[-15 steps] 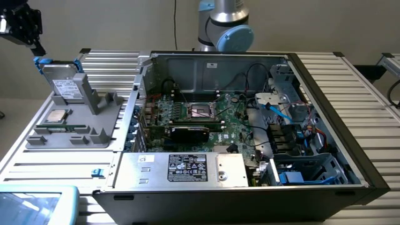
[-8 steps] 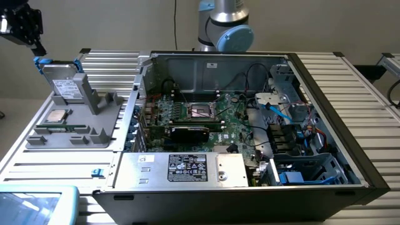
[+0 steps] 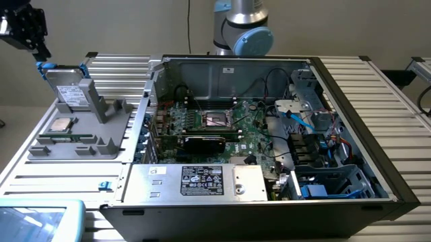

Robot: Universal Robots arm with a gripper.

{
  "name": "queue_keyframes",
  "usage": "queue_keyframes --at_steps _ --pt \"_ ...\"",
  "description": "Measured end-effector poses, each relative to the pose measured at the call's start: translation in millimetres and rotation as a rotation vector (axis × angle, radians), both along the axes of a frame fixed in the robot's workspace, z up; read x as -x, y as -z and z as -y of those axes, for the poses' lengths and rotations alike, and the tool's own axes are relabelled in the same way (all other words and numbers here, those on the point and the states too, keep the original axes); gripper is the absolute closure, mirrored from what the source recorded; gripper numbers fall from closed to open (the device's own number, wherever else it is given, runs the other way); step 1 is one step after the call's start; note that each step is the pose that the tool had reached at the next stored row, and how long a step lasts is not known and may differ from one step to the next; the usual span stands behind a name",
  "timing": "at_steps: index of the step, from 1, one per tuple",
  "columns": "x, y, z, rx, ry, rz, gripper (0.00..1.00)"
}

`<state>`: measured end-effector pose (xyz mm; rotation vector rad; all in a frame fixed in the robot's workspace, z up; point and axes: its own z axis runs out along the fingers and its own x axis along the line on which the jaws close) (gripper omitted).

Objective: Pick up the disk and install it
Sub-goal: 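Pick up the disk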

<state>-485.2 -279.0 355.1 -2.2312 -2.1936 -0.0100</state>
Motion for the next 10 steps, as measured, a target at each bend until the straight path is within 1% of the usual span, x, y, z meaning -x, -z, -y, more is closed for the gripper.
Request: queue_keyframes --at_steps 2,3,7,8,10 --pt "-0.1 0.0 0.0 0.0 -0.003 0.0 0.73" --pt "-0.1 0.0 0.0 0.0 -0.004 0.0 0.67" --pt "-0.4 0.0 -0.1 0.0 -0.009 0.0 0.65" --pt "-0.5 0.0 -0.2 0.0 -0.01 0.0001 0.59" --pt "-0.5 0.0 -0.3 0.0 -0.01 0.0 0.59"
